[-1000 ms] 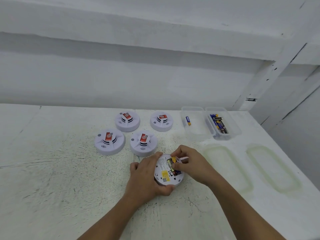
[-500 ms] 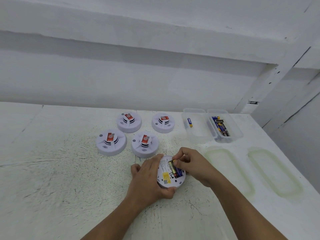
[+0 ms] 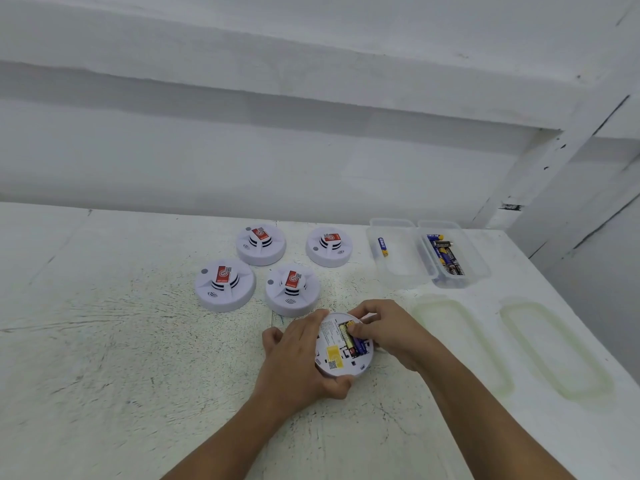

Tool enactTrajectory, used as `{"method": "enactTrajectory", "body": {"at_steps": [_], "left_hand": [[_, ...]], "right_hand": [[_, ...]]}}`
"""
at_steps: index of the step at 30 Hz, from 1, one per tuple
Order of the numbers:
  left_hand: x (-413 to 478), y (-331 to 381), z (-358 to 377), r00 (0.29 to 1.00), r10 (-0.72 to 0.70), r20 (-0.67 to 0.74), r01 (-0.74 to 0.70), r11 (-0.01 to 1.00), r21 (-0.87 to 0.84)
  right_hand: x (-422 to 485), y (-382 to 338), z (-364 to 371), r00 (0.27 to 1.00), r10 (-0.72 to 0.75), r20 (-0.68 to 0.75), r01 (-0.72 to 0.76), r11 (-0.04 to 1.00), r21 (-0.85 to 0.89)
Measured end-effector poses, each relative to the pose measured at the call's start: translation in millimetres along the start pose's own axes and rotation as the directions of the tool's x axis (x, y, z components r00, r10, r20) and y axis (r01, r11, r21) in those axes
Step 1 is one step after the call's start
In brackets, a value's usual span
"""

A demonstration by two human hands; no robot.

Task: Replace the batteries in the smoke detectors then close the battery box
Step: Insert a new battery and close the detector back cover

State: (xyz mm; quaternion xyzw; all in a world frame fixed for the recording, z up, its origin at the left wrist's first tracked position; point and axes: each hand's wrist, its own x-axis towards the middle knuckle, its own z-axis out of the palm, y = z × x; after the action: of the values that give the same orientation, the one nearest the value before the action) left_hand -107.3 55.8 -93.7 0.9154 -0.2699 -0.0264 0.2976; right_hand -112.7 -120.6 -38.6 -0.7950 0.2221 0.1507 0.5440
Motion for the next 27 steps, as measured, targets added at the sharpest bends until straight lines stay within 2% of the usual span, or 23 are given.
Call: {"method": "enactTrajectory", "body": {"at_steps": [8,11,14,18,20,22,24,27], "left_hand": [[0.4,-1.1,0.2,1.000,0.003,0.017,-0.003,1.000,0.015],[0.8,-2.4,0.0,1.000,0.002,0.015,-0.001,1.000,-0.025],[0.5,-4.0,-0.4,1.000,0.002,0.022,-0.001,0.999,-0.043],[-0.5,-5.3,-2.2,1.000,-0.006,0.026,0.008,0.997,-0.075],[-1.6,-6.6,-3.6,0.999,-0.014,0.035,0.017,0.995,-0.095],[-2.7,-7.5,-4.0,0.999,-0.019,0.037,0.024,0.992,-0.120],[-3.9,-8.6,-3.7,0.999,-0.022,0.035,0.027,0.988,-0.149],[-7.9,-11.7,-5.2,0.999,-0.023,0.045,0.031,0.982,-0.185]], "right_hand": [[0.8,-0.1,4.1,0.996,-0.011,-0.088,0.006,0.998,-0.063],[-2.6,3.9,5.6,0.986,-0.106,-0.125,0.077,0.973,-0.218],[-9.7,7.2,8.8,0.952,-0.237,-0.191,0.149,0.910,-0.387],[-14.3,18.7,3.4,0.839,-0.423,-0.342,0.147,0.782,-0.606],[-12.3,28.7,1.8,0.821,-0.472,-0.321,0.126,0.699,-0.704],[-9.4,44.6,6.7,0.850,-0.455,-0.264,0.100,0.632,-0.769],[-12.3,51.7,10.5,0.862,-0.432,-0.265,0.058,0.604,-0.795],[-20.7,53.4,15.6,0.802,-0.524,-0.287,0.085,0.576,-0.813]]}}
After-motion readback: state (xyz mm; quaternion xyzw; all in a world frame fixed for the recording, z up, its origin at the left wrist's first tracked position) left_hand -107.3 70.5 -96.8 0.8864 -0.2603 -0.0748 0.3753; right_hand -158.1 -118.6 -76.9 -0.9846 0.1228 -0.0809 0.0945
